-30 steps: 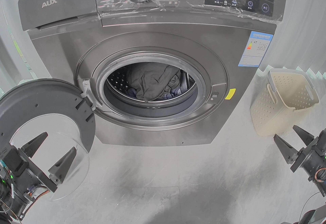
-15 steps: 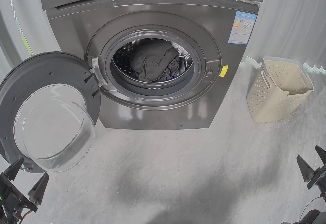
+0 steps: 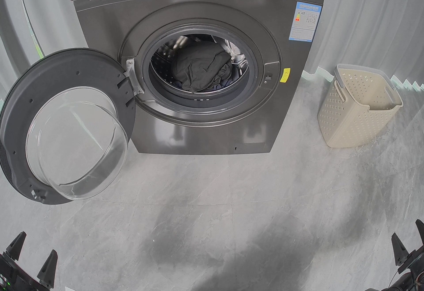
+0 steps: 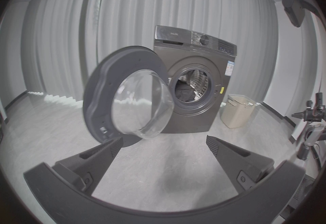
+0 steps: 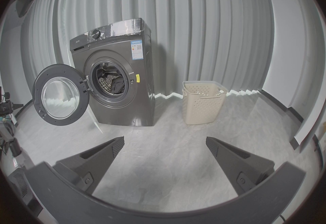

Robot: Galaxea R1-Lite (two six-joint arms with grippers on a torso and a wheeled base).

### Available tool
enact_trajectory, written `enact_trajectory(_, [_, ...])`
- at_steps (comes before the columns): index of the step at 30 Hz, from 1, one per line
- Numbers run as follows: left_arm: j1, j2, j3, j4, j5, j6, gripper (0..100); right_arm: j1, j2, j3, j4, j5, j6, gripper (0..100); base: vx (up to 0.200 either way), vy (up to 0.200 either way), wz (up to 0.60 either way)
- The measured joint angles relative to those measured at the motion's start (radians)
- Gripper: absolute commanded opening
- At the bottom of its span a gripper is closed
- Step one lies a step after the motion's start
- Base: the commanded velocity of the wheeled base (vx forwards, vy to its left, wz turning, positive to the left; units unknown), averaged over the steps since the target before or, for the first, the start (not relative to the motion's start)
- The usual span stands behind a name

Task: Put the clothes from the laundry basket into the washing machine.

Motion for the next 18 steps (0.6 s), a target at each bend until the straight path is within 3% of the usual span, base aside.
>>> enact_trajectory(7, [0.147,-0.067,0.000,0.069,-0.027,0.043,100,-0.079,-0.079,0.000,0.010,0.021,-0.022,100,0.000,0.000,0.00])
enact_trajectory(10, [0.157,-0.089,0.000,0.088,-0.039,0.061,100,-0.093,-0.106,0.000,0.030,0.091,-0.022,100,0.000,0.000,0.00])
enact_trajectory(13, [0.155,-0.102,0.000,0.099,-0.049,0.074,100,-0.100,-0.124,0.000,0.071,0.161,-0.033,100,0.000,0.200,0.00])
enact_trajectory(18, [0.150,-0.111,0.000,0.101,-0.054,0.069,100,-0.103,-0.136,0.000,0.077,0.169,-0.037,100,0.000,0.200,0.00])
